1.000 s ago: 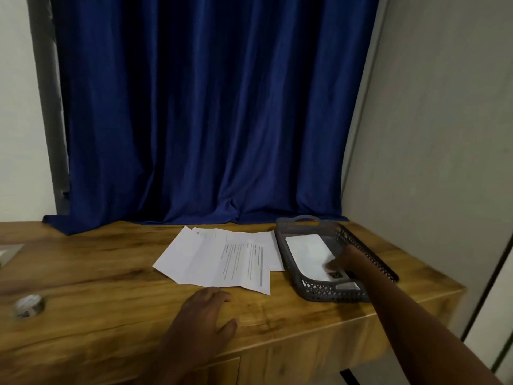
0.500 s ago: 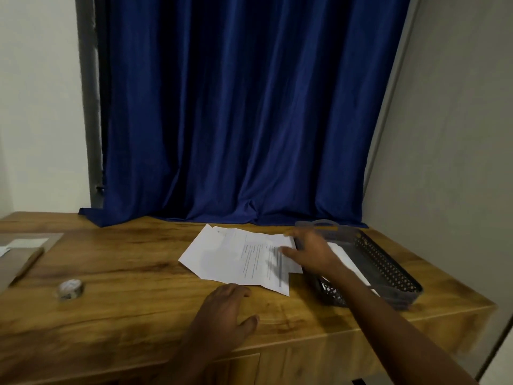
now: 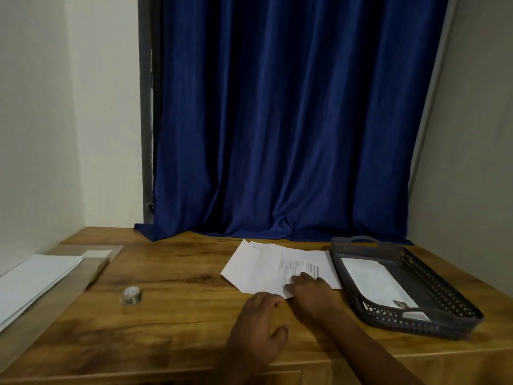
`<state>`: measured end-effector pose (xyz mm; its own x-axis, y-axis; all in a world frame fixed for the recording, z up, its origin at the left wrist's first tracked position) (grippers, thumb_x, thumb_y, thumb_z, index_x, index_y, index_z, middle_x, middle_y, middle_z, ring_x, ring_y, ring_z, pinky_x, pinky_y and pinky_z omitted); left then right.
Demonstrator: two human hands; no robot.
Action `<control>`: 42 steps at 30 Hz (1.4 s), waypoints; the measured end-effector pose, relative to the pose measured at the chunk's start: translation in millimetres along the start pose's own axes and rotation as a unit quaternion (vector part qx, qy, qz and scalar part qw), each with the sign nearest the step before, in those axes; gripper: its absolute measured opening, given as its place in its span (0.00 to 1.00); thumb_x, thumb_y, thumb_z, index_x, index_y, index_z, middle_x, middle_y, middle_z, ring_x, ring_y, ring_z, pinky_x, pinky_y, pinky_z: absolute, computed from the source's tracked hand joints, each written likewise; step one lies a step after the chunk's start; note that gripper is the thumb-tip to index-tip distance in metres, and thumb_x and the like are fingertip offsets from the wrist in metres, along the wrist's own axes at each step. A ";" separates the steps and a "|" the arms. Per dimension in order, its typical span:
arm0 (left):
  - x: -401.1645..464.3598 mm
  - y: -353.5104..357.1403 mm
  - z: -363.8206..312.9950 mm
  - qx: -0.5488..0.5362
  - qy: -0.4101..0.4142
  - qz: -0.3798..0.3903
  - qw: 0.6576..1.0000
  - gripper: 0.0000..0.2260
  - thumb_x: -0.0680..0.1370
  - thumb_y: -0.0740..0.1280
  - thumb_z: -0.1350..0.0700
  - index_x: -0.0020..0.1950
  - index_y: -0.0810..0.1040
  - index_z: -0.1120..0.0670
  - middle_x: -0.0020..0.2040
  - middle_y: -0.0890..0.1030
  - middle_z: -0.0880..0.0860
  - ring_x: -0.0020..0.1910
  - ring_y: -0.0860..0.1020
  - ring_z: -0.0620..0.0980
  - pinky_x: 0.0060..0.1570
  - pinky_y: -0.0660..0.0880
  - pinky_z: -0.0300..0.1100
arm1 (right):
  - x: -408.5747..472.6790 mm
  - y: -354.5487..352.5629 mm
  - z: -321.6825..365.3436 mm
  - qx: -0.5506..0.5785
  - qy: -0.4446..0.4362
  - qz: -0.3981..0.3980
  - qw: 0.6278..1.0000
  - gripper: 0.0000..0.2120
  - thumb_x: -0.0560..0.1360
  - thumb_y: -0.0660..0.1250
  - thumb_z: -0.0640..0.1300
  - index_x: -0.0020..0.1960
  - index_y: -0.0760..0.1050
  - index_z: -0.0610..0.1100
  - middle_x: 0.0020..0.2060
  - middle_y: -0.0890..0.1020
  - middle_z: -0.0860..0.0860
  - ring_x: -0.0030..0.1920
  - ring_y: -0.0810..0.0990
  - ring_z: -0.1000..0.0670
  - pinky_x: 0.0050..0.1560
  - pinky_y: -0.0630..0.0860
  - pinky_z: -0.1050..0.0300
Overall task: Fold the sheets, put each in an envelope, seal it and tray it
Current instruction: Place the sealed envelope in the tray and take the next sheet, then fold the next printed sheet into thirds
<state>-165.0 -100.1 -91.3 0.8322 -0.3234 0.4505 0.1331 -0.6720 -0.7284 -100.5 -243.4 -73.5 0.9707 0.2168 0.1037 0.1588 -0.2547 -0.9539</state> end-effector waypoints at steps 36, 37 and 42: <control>-30.0 -47.9 99.0 0.271 -0.086 0.199 0.938 0.64 0.51 0.16 0.24 0.83 0.43 0.47 0.83 0.42 0.48 0.82 0.40 0.50 0.78 0.39 0.60 | -17.3 0.9 140.7 0.252 -0.037 0.024 0.967 0.33 0.82 0.40 0.65 0.82 0.53 0.50 0.82 0.52 0.49 0.82 0.47 0.46 0.79 0.43 0.42; -30.0 -47.5 98.9 0.267 -0.090 0.197 0.939 0.62 0.53 0.18 0.23 0.83 0.43 0.47 0.83 0.42 0.48 0.82 0.40 0.50 0.78 0.40 0.60 | -16.1 6.8 130.7 0.260 -0.012 0.029 0.965 0.36 0.80 0.38 0.69 0.82 0.51 0.53 0.82 0.50 0.51 0.82 0.45 0.47 0.79 0.41 0.43; -28.3 -46.7 98.9 0.268 -0.102 0.204 0.936 0.55 0.59 0.26 0.22 0.83 0.43 0.46 0.83 0.42 0.47 0.82 0.41 0.51 0.78 0.40 0.60 | -21.1 34.1 61.6 0.218 0.085 0.042 0.971 0.46 0.69 0.29 0.73 0.83 0.43 0.54 0.82 0.45 0.51 0.82 0.41 0.45 0.79 0.41 0.40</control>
<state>-141.6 6.3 -121.1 0.9509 -0.3094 0.0104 -0.0122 -0.0710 -0.9974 -126.7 -198.6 -125.5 0.9985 0.0447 0.0308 0.0230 0.1658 -0.9859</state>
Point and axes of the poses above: each hand's wrist, its own x-axis towards the middle knuckle, its own y-axis out of the palm, z = x × y, the point moved 7 cm from there along x, towards the middle knuckle
